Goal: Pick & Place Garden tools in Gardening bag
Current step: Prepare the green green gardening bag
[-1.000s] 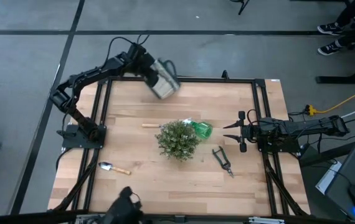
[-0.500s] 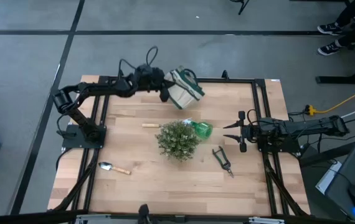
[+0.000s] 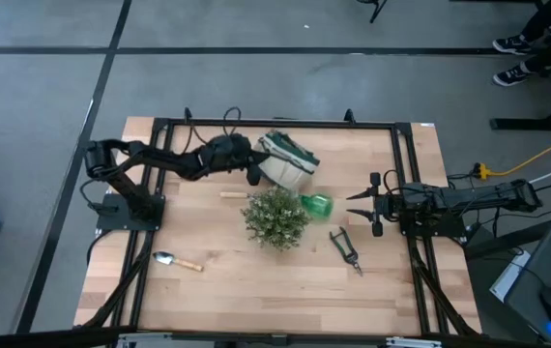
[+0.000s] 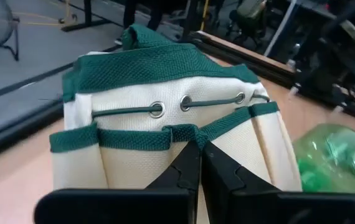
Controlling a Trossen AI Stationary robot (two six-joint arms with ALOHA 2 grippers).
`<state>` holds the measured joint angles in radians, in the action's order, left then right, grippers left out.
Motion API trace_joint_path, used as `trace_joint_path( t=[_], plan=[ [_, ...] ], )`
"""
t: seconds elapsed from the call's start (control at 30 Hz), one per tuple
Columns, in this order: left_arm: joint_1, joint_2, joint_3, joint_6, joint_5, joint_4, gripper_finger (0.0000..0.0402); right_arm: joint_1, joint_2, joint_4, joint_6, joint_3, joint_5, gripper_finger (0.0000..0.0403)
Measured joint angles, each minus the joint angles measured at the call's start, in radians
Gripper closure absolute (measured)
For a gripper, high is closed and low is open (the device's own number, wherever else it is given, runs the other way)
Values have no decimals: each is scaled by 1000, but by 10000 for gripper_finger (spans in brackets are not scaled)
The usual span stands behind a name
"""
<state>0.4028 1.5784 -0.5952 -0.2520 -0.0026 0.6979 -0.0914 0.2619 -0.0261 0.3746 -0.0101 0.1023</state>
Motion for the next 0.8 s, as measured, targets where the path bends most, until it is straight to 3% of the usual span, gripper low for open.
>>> trace_joint_path(
  t=[0.47, 0.8],
  plan=[
    [-153, 0, 17, 46, 5, -52, 399, 0, 0, 0, 0, 0, 0, 243],
    [-167, 0, 17, -43, 101, -154, 388, 0, 0, 0, 0, 0, 0, 243]
  ],
)
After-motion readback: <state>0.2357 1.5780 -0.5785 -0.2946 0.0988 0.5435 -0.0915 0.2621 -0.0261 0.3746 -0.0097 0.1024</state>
